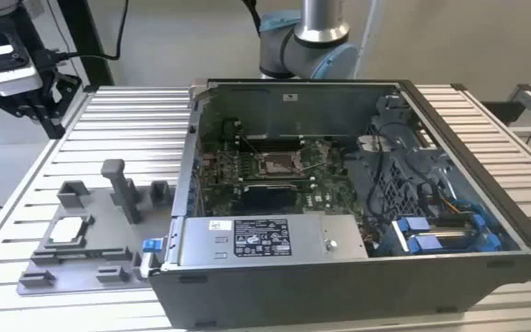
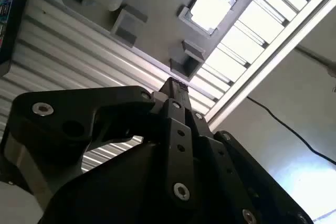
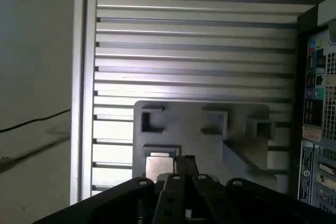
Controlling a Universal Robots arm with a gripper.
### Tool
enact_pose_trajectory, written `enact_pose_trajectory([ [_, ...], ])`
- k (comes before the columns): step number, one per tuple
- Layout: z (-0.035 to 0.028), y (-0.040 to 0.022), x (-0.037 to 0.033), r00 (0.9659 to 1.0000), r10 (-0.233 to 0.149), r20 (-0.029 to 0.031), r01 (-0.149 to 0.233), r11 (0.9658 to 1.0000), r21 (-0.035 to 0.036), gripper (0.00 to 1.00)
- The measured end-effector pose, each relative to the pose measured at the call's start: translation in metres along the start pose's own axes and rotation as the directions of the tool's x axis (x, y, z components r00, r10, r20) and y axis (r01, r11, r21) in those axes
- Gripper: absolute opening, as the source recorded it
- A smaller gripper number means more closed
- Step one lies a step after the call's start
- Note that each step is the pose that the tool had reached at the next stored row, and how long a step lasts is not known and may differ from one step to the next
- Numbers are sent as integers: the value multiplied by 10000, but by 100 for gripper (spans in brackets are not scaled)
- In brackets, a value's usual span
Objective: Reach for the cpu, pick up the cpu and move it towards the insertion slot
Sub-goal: 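Reach for the cpu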
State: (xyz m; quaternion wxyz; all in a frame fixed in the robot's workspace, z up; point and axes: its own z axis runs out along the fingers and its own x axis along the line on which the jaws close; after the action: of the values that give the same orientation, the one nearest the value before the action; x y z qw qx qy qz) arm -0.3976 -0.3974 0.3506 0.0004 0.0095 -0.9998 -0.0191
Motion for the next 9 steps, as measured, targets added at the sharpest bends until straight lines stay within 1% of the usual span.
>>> enact_pose_trajectory([
  [9,0,0,0,10000,0,0,0,10000,0,0],
])
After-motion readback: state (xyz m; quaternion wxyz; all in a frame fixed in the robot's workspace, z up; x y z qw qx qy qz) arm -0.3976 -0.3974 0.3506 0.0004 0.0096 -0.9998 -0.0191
